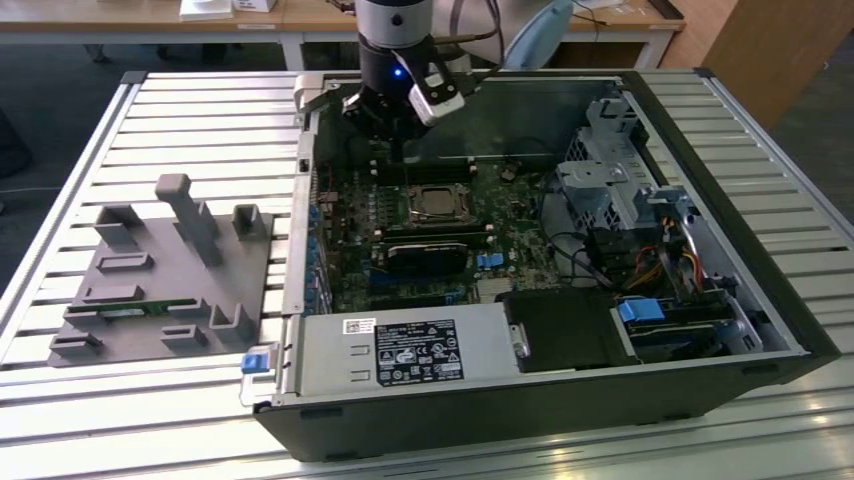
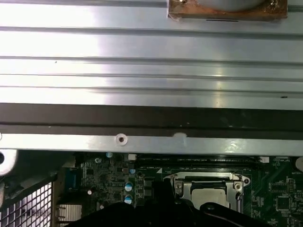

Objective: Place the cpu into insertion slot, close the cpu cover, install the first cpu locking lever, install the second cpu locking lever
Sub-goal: 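Install the first cpu locking lever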

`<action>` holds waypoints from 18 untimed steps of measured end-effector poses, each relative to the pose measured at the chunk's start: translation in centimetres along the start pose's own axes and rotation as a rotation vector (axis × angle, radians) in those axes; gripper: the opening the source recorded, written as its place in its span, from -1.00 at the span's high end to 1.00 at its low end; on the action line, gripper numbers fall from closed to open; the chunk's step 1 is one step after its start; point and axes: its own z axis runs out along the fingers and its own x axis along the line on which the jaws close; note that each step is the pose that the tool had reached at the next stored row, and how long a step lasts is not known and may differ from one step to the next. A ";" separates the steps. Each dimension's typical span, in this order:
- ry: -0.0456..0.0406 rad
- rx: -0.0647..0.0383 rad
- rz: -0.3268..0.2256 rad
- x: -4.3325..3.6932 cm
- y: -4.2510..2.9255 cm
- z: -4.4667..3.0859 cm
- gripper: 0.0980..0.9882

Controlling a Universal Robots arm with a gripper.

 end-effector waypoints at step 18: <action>0.0049 -0.019 -0.001 -3.58 0.02 1.37 0.98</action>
